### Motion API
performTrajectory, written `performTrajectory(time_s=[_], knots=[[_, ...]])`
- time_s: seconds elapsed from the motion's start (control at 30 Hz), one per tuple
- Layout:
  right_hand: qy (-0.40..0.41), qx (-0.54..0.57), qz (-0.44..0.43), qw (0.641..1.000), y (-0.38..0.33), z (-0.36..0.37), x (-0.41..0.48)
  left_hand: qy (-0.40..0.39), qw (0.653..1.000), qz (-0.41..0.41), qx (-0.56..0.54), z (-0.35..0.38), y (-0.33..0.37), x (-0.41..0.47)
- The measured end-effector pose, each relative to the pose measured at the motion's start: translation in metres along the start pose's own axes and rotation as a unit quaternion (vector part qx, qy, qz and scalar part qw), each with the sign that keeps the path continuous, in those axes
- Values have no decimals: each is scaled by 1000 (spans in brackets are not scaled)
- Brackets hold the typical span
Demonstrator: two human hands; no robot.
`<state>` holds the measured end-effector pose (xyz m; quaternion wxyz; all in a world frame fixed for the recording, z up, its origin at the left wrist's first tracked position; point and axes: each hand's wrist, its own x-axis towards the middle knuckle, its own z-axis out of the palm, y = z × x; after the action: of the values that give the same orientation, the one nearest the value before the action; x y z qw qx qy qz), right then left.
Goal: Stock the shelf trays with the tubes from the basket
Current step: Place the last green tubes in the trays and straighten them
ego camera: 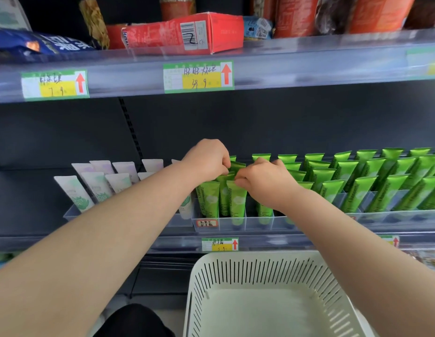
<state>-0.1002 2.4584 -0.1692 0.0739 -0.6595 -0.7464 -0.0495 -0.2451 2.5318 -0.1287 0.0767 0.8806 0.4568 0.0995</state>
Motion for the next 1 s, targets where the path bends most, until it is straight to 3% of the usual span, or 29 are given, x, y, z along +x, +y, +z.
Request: performTrajectory(time_s=[0.37,0.67,0.83,1.0], knots=[[108,37,41,993,21,-1,-12,-2,999,6,51,12,12,11],[124,29,46,991,26,-4,-12,-33,999,7,34,14,18,19],[128,38,37,990,28,-5,-11,20,999,-8,-35,1,12,24],[129,30,39,990,30,-5,-10,20,1000,-19,-12,4,13,31]])
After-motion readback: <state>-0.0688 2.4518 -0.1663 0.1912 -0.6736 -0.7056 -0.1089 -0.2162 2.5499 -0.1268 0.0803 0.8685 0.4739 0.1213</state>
